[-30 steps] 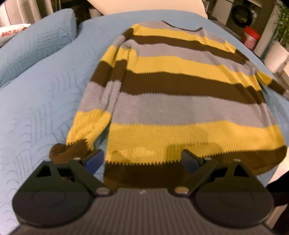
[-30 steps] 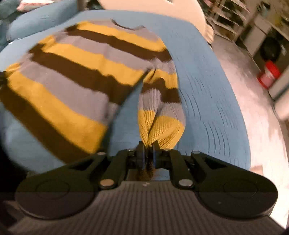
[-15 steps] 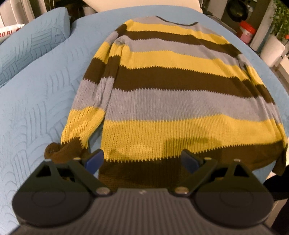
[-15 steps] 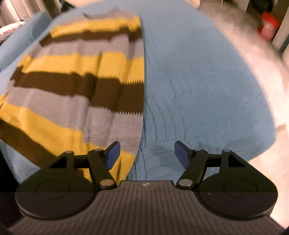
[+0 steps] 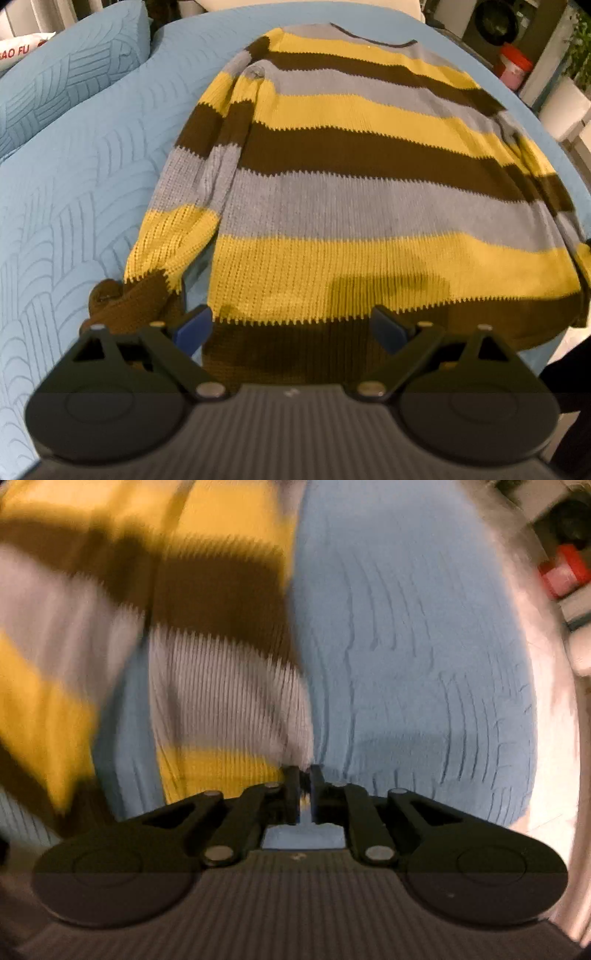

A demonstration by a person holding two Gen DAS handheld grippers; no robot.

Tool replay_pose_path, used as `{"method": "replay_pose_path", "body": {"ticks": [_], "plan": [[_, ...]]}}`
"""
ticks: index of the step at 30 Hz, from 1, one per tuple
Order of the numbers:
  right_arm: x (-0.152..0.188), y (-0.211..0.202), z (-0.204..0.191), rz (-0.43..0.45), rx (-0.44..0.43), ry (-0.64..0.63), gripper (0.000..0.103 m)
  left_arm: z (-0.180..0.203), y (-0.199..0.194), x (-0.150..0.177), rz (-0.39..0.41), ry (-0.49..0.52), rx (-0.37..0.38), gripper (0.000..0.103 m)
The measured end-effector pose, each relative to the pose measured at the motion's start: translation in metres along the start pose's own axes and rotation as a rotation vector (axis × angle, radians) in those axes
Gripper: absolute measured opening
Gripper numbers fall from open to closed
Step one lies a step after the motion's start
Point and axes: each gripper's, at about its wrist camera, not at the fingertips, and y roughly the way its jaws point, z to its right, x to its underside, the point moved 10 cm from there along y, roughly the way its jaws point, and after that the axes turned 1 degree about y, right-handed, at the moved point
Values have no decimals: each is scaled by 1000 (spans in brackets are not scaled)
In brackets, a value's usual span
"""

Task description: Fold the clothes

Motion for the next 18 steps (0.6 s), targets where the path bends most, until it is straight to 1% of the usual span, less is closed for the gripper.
{"method": "replay_pose_path", "body": {"ticks": [2,3,4,5,6,7,8,10,11,13,15,16,18], "plan": [[-17,-19,21,70,18,105,30,2,-3,-2,20,3,8,94],[-32,-32,32,131,34,158,33,2,-4,-2,29,4,13,94],[-48,-45,40,195,48,194,34,4,-6,-4,47,4,39,94],[-64,-52,43,247,52,217,35,4,-7,-4,50,2,44,94],[-87,-59,42,318,36,234,36,3,-7,-5,58,-6,47,94],[-114,-65,36,393,-3,235,36,1,-8,-6,65,-15,45,94],[-137,-65,28,439,-37,219,36,0,-8,-7,72,-23,43,94],[-182,-59,9,496,-78,169,36,-2,-9,-8,83,-34,42,94],[-200,-54,2,511,-81,147,36,-2,-8,-9,90,-40,45,94],[-253,-31,-13,531,-76,121,36,-3,-6,-12,100,-44,34,94],[-287,-23,-14,552,-84,125,36,-5,-5,-14,109,-53,21,93],[-309,-13,-15,570,-90,125,36,-6,-5,-15,115,-56,16,93],[-346,6,-15,595,-96,115,36,-8,-6,-16,131,-65,25,93]]}}
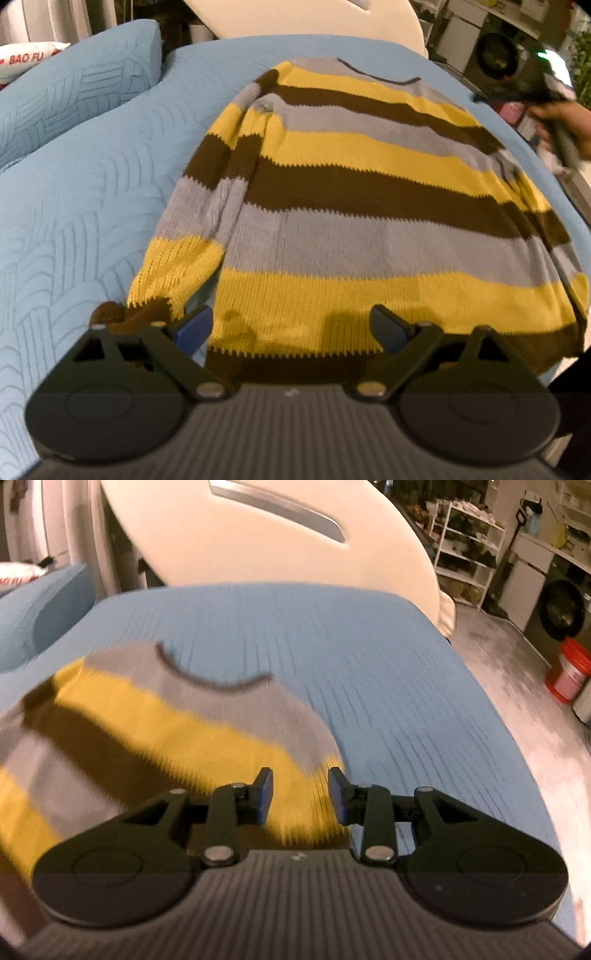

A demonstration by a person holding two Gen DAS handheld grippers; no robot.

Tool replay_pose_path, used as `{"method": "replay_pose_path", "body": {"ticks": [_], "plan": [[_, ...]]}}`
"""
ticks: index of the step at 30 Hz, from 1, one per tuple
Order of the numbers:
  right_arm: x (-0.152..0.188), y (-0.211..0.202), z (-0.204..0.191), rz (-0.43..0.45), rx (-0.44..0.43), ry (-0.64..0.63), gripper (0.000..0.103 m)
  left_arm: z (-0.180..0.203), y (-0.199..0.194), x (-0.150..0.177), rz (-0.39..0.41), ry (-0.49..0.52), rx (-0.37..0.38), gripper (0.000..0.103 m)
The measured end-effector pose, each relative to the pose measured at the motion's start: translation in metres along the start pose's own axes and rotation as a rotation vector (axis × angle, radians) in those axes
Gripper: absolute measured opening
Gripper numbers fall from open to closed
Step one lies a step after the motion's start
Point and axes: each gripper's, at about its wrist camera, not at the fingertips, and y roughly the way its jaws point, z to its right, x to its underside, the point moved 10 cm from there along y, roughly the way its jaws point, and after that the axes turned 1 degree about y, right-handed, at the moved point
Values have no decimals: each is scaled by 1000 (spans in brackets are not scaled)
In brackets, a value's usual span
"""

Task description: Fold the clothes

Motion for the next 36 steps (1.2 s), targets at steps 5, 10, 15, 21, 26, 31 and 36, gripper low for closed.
{"method": "replay_pose_path", "body": {"ticks": [5,10,15,21,26,31,36], "plan": [[-10,51,10,-81,-2,-24,43,-12,-1,-6,47,-84,17,93],[-15,61,18,-109,-79,-10,6,-13,4,-11,58,-82,3,92],[-53,55,46,43,82,-17,5,-18,8,-10,42,-105,11,91],[-25,45,42,21,219,-2,39,-19,8,-9,40,-105,3,91],[13,-17,-54,36,-115,-88,79,-22,5,-8,45,-128,12,91],[79,-103,-104,16,-168,25,79,-28,6,-4,13,-162,13,91],[169,-163,-130,-106,-39,113,81,-25,7,2,-36,-145,24,92]]}}
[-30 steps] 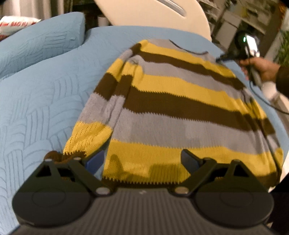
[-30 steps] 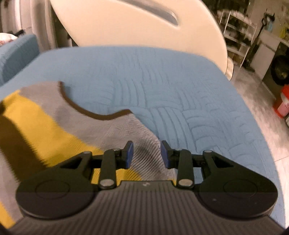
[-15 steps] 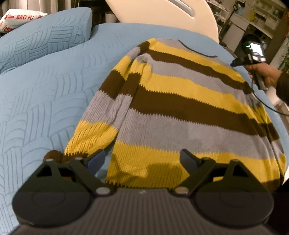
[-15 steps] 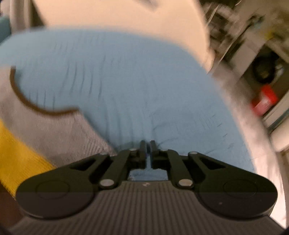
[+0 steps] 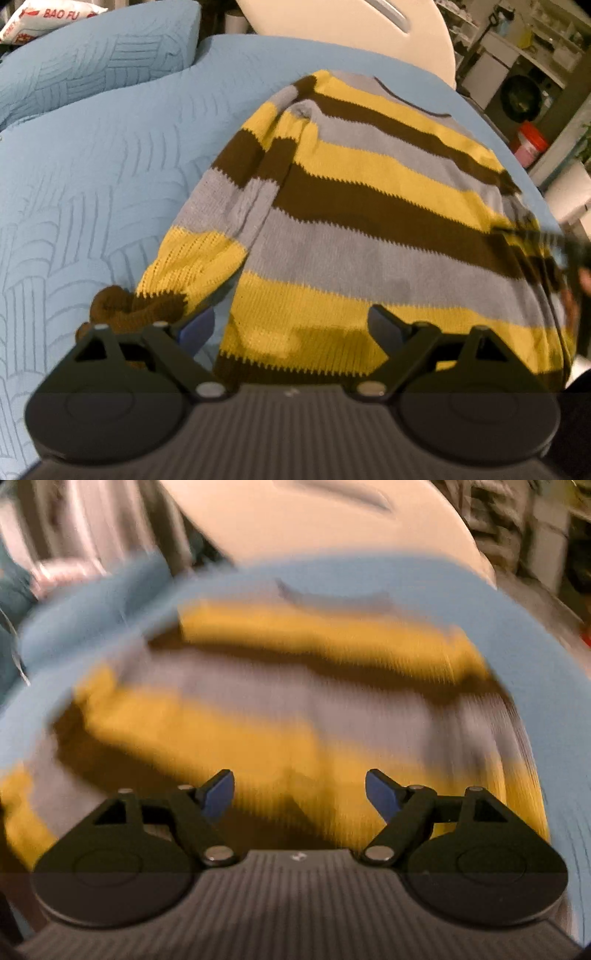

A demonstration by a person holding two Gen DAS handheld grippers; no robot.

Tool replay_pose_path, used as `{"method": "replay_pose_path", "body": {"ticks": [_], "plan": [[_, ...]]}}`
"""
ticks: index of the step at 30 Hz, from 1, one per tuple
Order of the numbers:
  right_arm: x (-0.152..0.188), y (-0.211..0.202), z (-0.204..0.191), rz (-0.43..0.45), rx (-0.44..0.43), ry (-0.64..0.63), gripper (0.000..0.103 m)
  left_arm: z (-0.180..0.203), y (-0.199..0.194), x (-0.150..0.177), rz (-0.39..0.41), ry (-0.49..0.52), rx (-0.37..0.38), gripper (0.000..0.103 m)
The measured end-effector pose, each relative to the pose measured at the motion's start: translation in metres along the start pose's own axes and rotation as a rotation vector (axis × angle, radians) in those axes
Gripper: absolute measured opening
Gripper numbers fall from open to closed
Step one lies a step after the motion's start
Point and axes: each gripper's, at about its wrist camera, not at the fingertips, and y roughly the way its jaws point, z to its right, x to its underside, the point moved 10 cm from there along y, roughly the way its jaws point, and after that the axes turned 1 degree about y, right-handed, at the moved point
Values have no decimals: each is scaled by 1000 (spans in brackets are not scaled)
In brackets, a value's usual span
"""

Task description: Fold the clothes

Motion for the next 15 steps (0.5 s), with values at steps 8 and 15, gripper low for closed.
{"method": "replay_pose_path", "body": {"ticks": [8,15], "plan": [[80,-62,-13,-56,62,-41,81,0,0,8,-49,-4,-2,95],[134,-61,1,29,-18,19,99,8,-1,14,-73,81,-84,96]]}}
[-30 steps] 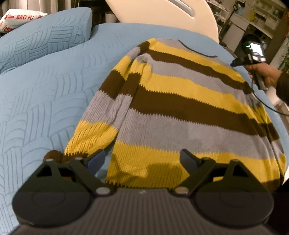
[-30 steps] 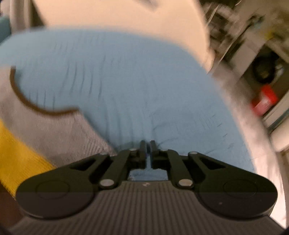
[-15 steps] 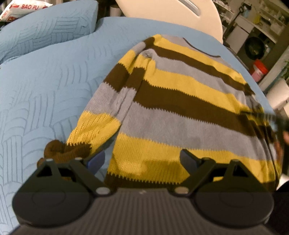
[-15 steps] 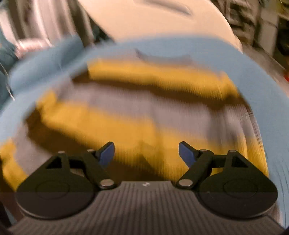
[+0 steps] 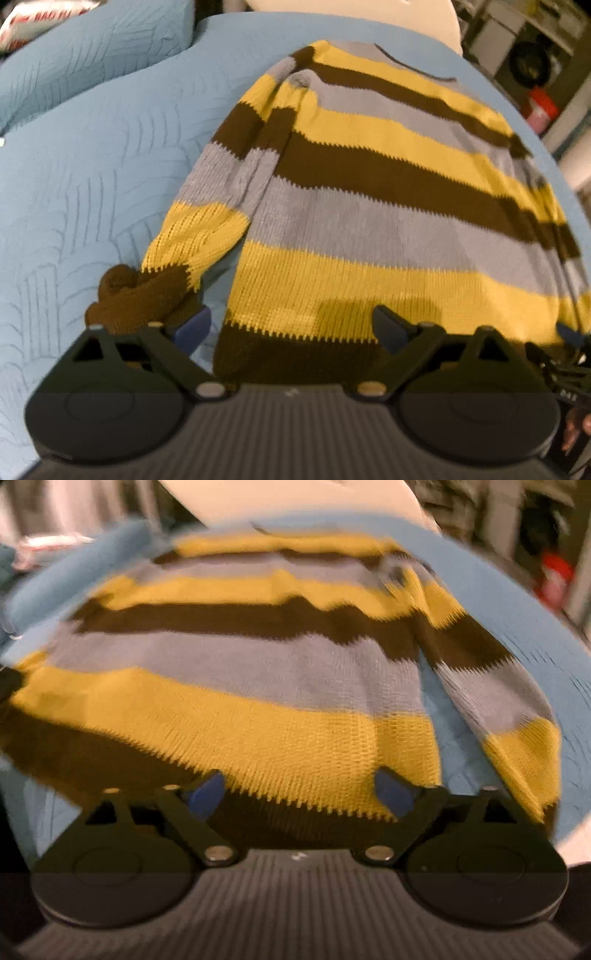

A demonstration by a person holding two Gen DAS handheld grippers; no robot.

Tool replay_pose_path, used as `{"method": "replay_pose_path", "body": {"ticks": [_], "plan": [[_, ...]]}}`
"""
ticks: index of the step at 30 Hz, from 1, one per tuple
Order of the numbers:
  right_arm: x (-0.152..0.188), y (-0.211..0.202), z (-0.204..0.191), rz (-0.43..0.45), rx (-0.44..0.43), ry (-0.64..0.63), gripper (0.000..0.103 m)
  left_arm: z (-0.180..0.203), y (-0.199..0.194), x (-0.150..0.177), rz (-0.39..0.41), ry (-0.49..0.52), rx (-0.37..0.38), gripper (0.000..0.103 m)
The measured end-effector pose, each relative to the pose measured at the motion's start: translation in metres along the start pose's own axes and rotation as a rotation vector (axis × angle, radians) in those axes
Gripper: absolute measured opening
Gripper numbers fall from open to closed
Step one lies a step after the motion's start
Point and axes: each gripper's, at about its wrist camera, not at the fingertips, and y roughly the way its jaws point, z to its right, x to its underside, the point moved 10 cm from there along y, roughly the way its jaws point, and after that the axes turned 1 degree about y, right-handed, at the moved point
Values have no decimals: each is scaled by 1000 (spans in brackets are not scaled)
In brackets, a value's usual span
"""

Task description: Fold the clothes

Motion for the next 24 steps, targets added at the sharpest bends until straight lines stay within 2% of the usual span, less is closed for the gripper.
{"method": "replay_pose_path", "body": {"ticks": [4,7,13,24], "plan": [[-2,3,-4,-16,4,-10,102,2,-1,2,-7,26,-22,96],[-2,1,-6,-11,3,-7,103,0,0,3,-16,9,-22,96],[-2,3,-4,-14,4,10,103,-4,7,2,-49,-22,9,96],[-2,5,-5,-12,5,15,103,-5,11,3,-63,-18,3,96]]}}
